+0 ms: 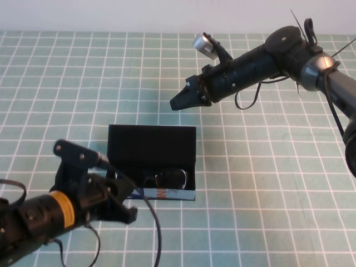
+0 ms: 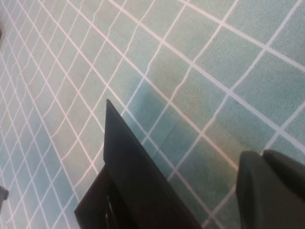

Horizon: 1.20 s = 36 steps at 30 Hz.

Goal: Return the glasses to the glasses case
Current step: Close the glasses case

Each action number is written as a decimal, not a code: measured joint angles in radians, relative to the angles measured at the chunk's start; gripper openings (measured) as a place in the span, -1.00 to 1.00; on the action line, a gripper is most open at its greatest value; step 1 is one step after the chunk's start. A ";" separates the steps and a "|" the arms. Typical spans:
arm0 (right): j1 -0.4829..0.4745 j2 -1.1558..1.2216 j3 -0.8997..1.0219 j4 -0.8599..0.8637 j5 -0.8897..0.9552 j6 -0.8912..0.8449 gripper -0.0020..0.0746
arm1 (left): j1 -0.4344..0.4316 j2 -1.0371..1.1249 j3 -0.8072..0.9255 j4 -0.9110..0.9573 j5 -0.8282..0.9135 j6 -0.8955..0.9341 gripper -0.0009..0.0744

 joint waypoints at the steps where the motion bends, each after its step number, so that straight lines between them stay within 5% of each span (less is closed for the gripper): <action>1: 0.000 0.000 0.000 0.000 0.000 0.000 -0.98 | 0.000 0.005 0.011 -0.007 0.010 0.024 -0.97; 36: 0.029 0.030 0.000 -0.134 0.002 0.104 -0.98 | 0.000 0.224 0.041 -0.099 -0.201 0.098 -0.97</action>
